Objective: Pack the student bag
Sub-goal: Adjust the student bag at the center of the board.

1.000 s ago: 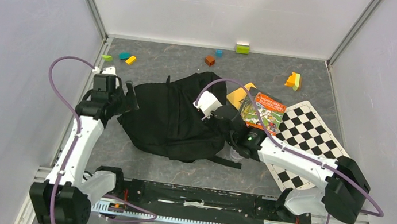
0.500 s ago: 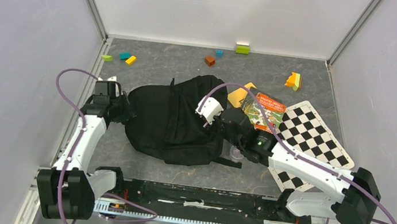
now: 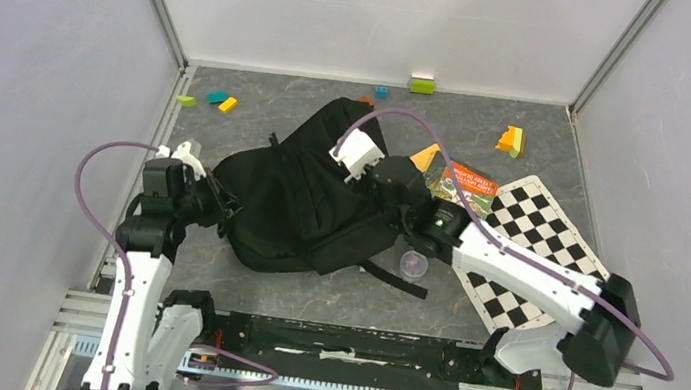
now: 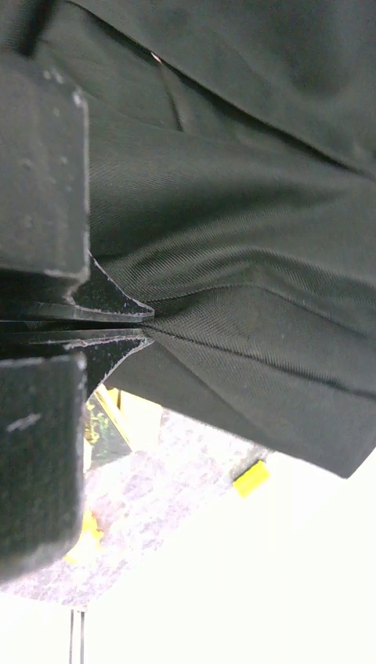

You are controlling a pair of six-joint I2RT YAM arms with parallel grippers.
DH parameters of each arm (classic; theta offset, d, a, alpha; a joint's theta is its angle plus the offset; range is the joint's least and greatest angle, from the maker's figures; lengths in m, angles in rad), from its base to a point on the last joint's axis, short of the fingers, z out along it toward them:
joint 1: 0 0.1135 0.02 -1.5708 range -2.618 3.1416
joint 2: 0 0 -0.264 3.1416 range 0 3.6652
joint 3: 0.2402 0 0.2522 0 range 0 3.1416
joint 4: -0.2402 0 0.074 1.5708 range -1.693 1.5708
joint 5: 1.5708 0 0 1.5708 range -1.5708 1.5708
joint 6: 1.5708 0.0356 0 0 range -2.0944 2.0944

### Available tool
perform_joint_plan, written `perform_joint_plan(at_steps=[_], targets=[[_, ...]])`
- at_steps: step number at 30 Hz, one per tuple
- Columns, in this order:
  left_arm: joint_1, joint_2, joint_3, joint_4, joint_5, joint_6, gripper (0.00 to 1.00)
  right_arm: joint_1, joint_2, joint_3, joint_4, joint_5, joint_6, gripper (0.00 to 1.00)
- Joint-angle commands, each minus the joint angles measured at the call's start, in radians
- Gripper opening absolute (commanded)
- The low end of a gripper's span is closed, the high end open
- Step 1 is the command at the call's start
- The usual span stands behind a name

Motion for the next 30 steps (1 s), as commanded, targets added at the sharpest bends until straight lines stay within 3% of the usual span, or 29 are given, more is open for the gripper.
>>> perform_joint_plan(at_steps=[1,5,9,11,13,15,17,19,22,25,26,30], targets=[[0.000,-0.080,0.048,-0.155,0.123,0.024,0.02,-0.031,0.111,0.082,0.232,0.046,-0.055,0.00],[-0.003,-0.125,0.066,-0.263,0.119,0.062,0.02,-0.057,0.231,0.107,0.390,0.053,-0.081,0.00],[-0.016,-0.128,0.044,-0.262,0.190,0.060,0.02,-0.081,0.385,0.252,0.401,0.072,-0.066,0.04],[-0.018,-0.128,0.023,-0.240,0.239,0.061,0.02,-0.084,0.442,0.329,0.354,0.055,-0.053,0.26],[-0.018,-0.128,0.002,-0.216,0.296,0.059,0.04,-0.084,0.472,0.395,0.281,0.034,-0.025,0.64],[-0.018,-0.118,-0.023,-0.175,0.383,0.045,0.15,-0.084,0.460,0.402,0.239,0.028,0.024,0.96],[-0.018,-0.099,-0.030,-0.165,0.446,0.049,0.21,-0.084,0.415,0.370,0.212,0.028,0.068,0.98],[-0.018,-0.092,-0.016,-0.176,0.434,0.064,0.39,-0.084,0.350,0.326,0.168,0.029,0.128,0.98],[-0.018,-0.098,0.057,-0.241,0.269,0.124,0.72,-0.084,0.243,0.246,0.070,0.013,0.240,0.98],[-0.018,-0.101,0.157,-0.272,0.054,0.175,0.93,-0.084,0.118,0.108,0.034,-0.031,0.362,0.98],[-0.017,-0.093,0.188,-0.273,0.000,0.179,0.99,-0.084,0.077,0.054,0.030,-0.049,0.394,0.98],[-0.016,-0.016,0.275,-0.249,-0.056,0.192,1.00,-0.082,-0.040,-0.105,0.013,-0.141,0.538,0.98]])
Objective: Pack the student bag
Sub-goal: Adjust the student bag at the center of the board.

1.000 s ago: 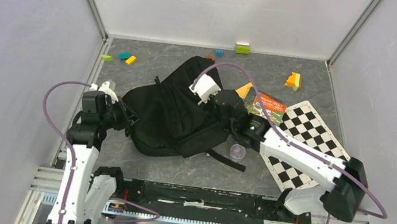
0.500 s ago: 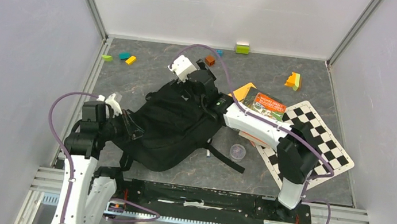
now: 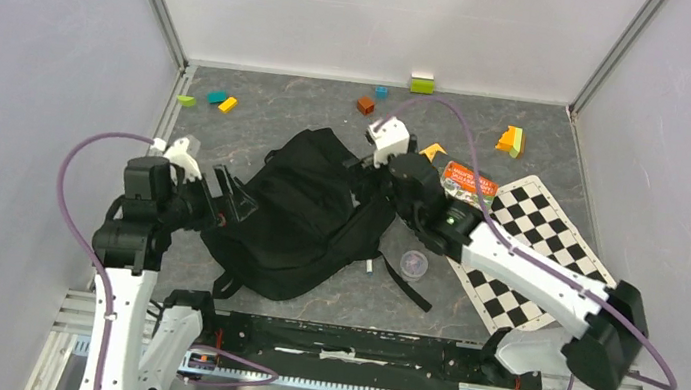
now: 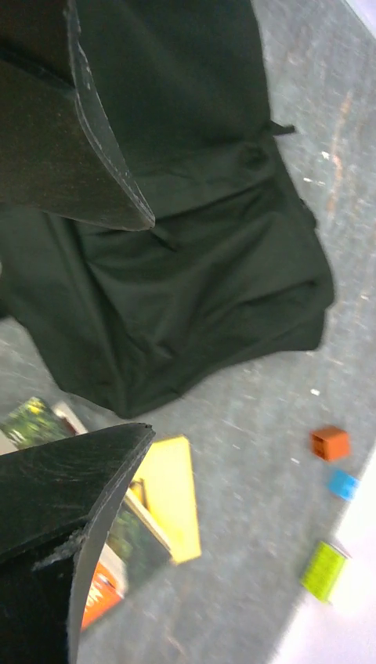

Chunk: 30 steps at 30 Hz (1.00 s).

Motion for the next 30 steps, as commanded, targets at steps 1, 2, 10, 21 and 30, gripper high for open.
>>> perform_joint_plan(at_steps=[1,2,10,21,30], targets=[[0.002,0.065,0.107,0.061,-0.144,0.070,1.00,0.004,-0.108,-0.164,-0.054,-0.118,0.231,0.98],[0.002,0.081,0.111,0.085,-0.145,0.067,1.00,0.006,-0.126,-0.195,-0.057,-0.133,0.266,0.98],[0.001,0.296,0.068,0.419,-0.099,0.006,1.00,0.087,-0.264,-0.489,0.070,-0.140,0.543,0.98],[0.002,0.236,-0.126,0.601,-0.276,0.025,1.00,0.151,-0.276,-0.622,0.239,-0.105,0.657,0.98],[0.001,0.277,-0.147,0.607,-0.210,-0.001,1.00,0.168,-0.164,-0.616,0.328,-0.079,0.728,0.98]])
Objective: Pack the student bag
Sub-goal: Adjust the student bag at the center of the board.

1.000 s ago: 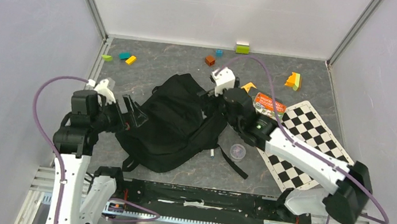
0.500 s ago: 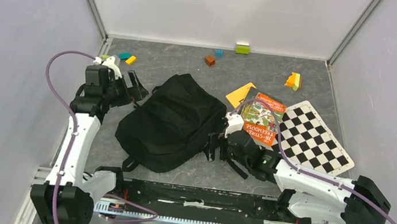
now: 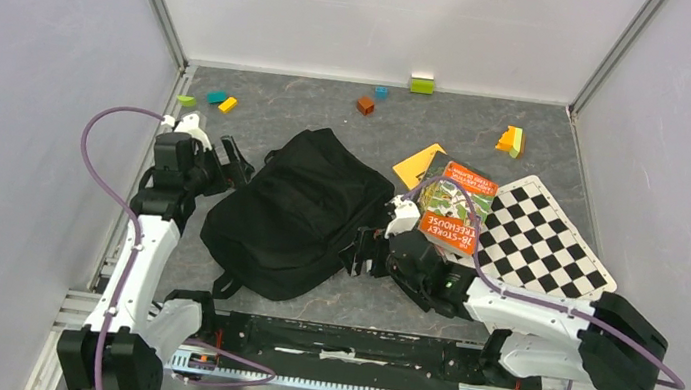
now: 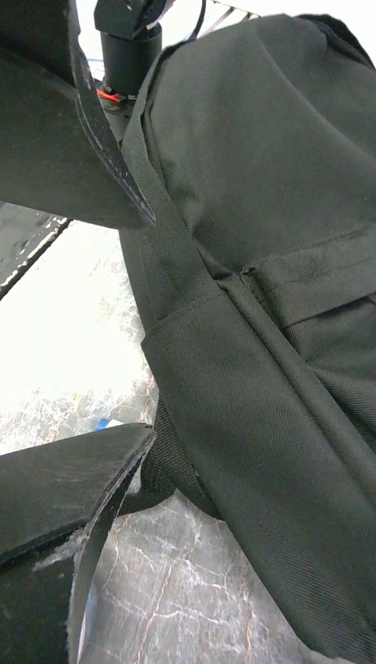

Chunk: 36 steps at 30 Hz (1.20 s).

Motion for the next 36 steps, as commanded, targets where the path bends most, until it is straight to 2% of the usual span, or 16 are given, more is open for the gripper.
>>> perform_joint_plan(at_steps=[1,5,10,12,14,15,17,18,19,24,29,30,31,34,36], targets=[[0.002,0.013,0.003,0.053,0.036,-0.018,1.00,0.019,0.054,-0.009,0.092,0.062,0.086,0.98],[0.001,0.009,-0.001,0.049,0.034,-0.016,1.00,0.019,0.113,-0.048,0.194,0.065,0.165,0.98],[0.002,0.014,0.001,0.045,0.028,-0.011,1.00,0.016,0.243,0.013,0.200,0.046,0.161,0.98],[0.002,0.018,0.001,0.045,0.028,-0.012,1.00,0.005,0.269,0.023,0.227,0.035,0.140,0.93],[0.001,0.021,-0.001,0.049,0.033,-0.013,1.00,-0.017,0.275,0.026,0.272,0.017,0.090,0.61],[0.001,0.024,-0.001,0.052,0.039,-0.013,1.00,-0.036,0.272,0.039,0.278,0.003,0.065,0.49],[0.002,0.024,-0.003,0.063,0.064,-0.015,1.00,-0.081,0.266,0.080,0.263,-0.015,0.002,0.16],[0.002,0.023,-0.007,0.076,0.085,-0.017,1.00,-0.103,0.266,0.109,0.245,-0.022,-0.034,0.03],[0.001,0.020,-0.012,0.088,0.107,-0.018,1.00,-0.132,0.271,0.147,0.220,-0.042,-0.082,0.00],[0.000,0.024,-0.031,0.153,0.233,-0.031,1.00,-0.263,0.380,0.395,0.023,-0.150,-0.318,0.00],[-0.003,0.041,-0.036,0.190,0.304,-0.039,1.00,-0.317,0.554,0.645,-0.149,-0.127,-0.488,0.00],[-0.003,0.040,-0.037,0.195,0.313,-0.041,1.00,-0.323,0.579,0.688,-0.169,-0.128,-0.504,0.05],[-0.004,0.041,-0.037,0.199,0.318,-0.042,1.00,-0.329,0.603,0.720,-0.203,-0.130,-0.520,0.16],[-0.004,0.038,-0.040,0.205,0.323,-0.043,1.00,-0.332,0.634,0.812,-0.271,-0.128,-0.560,0.67],[-0.004,0.034,-0.042,0.204,0.315,-0.044,1.00,-0.332,0.613,0.831,-0.299,-0.115,-0.562,0.83]])
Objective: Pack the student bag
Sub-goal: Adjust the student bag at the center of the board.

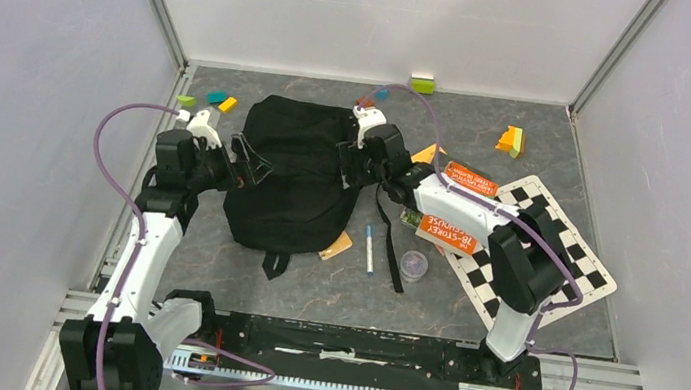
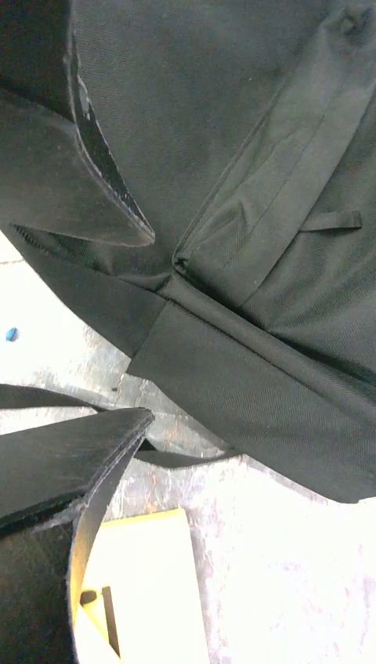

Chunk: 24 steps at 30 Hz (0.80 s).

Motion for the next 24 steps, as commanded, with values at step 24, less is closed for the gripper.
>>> perform_joint_plan(at_steps=[24], targets=[[-0.004,-0.026,-0.002,-0.002,-0.065,-0.010,1.00,0.179,-0.301,-0.314,0.037,0.110,0.366,0.98]])
